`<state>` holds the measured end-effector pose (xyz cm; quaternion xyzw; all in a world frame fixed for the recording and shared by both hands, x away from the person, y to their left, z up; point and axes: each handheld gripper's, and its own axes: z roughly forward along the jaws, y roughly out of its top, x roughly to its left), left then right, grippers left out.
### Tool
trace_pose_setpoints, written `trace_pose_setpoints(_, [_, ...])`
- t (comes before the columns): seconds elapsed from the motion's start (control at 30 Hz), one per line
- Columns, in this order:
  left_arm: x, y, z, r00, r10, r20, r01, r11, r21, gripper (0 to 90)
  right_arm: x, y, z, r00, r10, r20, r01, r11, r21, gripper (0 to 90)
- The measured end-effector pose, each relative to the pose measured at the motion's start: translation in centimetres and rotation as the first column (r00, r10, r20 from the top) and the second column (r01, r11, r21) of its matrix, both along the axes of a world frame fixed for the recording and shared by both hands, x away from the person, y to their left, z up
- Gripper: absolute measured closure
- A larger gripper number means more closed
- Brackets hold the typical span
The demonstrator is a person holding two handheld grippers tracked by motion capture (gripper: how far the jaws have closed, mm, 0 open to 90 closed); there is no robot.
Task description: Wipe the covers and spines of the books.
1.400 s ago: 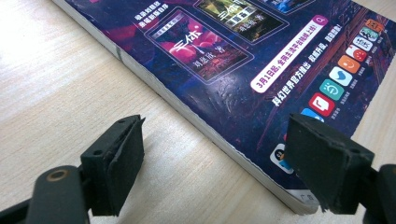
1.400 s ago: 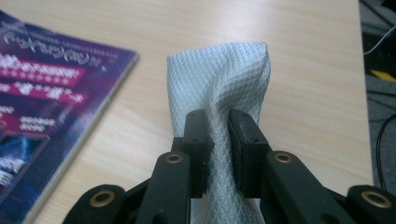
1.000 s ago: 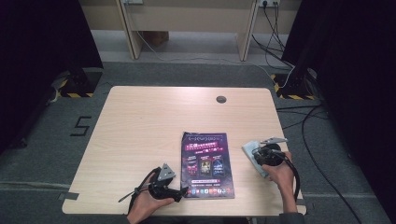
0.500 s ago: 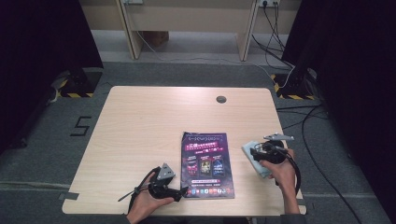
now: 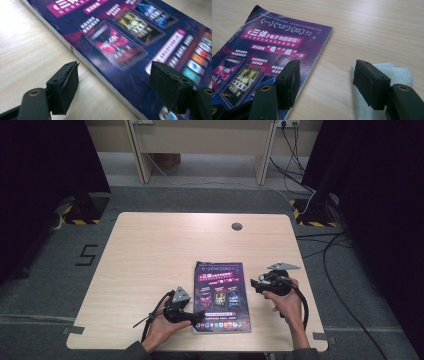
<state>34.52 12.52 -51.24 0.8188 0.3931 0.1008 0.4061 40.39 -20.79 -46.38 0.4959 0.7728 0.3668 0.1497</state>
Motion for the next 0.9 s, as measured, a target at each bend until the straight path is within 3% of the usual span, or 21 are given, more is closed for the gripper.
trace_pose_setpoints(0.03, [0.3, -0.2, -0.1, 1.0000, 0.003, 0.006, -0.003, 0.9998, 0.018, 22.8, 0.1, 0.5, -0.2, 0.9999, 0.009, -0.009, -0.009, 1.000, -0.007, 35.5])
trace_pose_setpoints(0.27, [0.3, -0.3, -0.3, 1.0000, 0.004, 0.005, -0.005, 0.9999, 0.016, 22.2, 0.2, 1.5, -1.1, 0.9993, 0.014, -0.035, -0.015, 1.000, -0.016, 34.2])
trace_pose_setpoints(0.47, [0.0, -0.3, -0.2, 1.0000, -0.006, 0.004, 0.005, 0.9998, 0.019, 28.3, 0.1, 1.9, -1.4, 0.9987, 0.016, -0.048, -0.017, 1.000, -0.018, 34.2])
trace_pose_setpoints(0.9, [-2.1, 0.7, 0.0, 0.9992, -0.036, -0.016, 0.036, 0.9989, 0.030, 29.9, -0.4, 2.6, -1.7, 0.9972, 0.044, -0.061, -0.046, 0.999, -0.018, 33.1])
